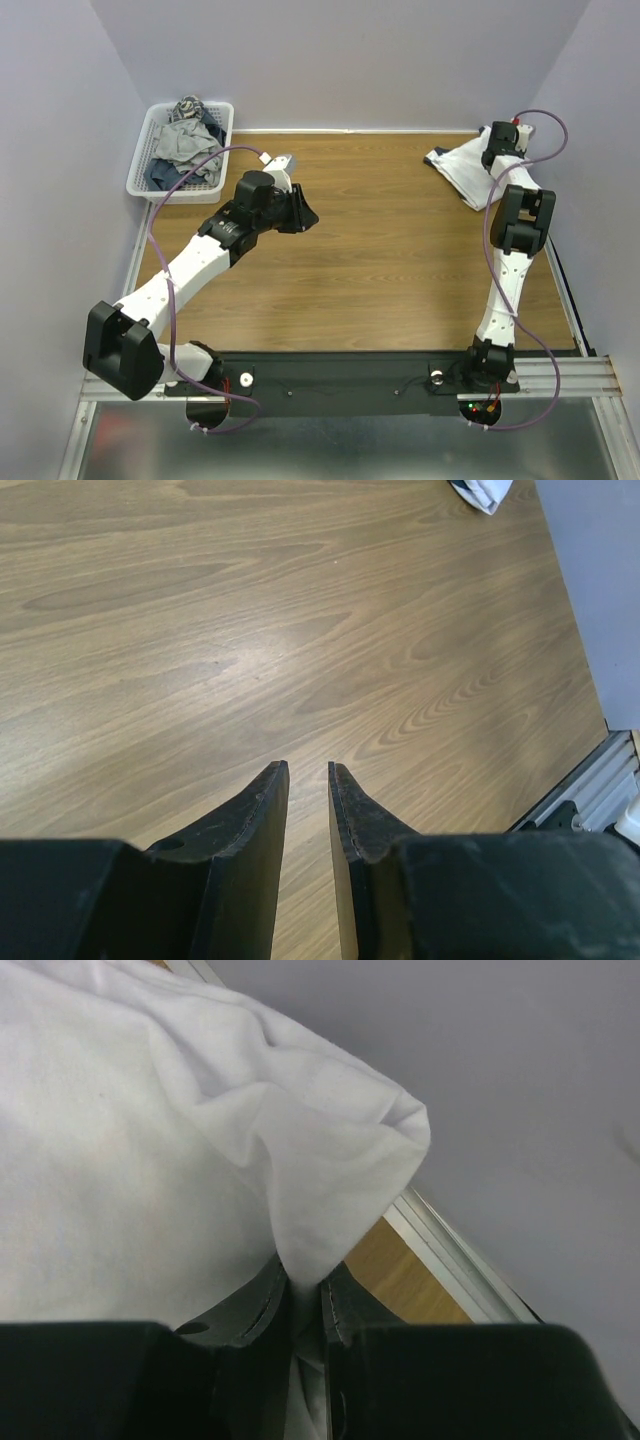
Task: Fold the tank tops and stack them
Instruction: Neatly place the folded tank top to the corner
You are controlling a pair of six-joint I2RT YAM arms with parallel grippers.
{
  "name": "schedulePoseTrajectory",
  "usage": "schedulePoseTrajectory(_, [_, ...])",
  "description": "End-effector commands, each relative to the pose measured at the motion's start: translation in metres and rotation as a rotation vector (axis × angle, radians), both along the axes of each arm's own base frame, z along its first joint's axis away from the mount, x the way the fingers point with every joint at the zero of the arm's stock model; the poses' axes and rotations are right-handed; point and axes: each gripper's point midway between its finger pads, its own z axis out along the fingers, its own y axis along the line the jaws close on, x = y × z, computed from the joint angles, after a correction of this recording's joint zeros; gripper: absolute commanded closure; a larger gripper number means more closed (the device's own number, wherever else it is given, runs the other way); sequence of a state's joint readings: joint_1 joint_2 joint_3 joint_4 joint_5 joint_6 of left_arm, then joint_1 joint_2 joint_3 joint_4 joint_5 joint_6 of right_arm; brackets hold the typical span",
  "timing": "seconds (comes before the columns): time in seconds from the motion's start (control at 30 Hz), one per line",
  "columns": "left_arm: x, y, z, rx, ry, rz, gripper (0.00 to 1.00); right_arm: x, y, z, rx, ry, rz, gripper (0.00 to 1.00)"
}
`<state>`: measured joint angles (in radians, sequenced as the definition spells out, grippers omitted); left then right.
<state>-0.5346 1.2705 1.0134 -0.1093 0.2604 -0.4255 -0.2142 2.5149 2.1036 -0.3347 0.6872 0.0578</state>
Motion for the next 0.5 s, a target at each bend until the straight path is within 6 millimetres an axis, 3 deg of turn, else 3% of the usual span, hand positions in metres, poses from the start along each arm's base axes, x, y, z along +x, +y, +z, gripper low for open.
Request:
schedulePoseTrajectory(0.0, [0.002, -0.003, 0.011, -0.02, -0.047, -0.026, 0.66, 0.011, 0.006, 0.016, 0.028, -0.097, -0.028, 0.85])
schedulePoseTrajectory(0.17, [0.004, -0.003, 0.012, -0.023, -0.044, -0.026, 0.66, 0.004, 0.022, 0.007, 0.155, -0.191, -0.09, 0.85])
schedulePoseTrajectory(0.47, [0.003, -0.002, 0.006, -0.02, -0.033, -0.025, 0.66, -0.022, 0.068, -0.046, 0.475, -0.268, -0.212, 0.87])
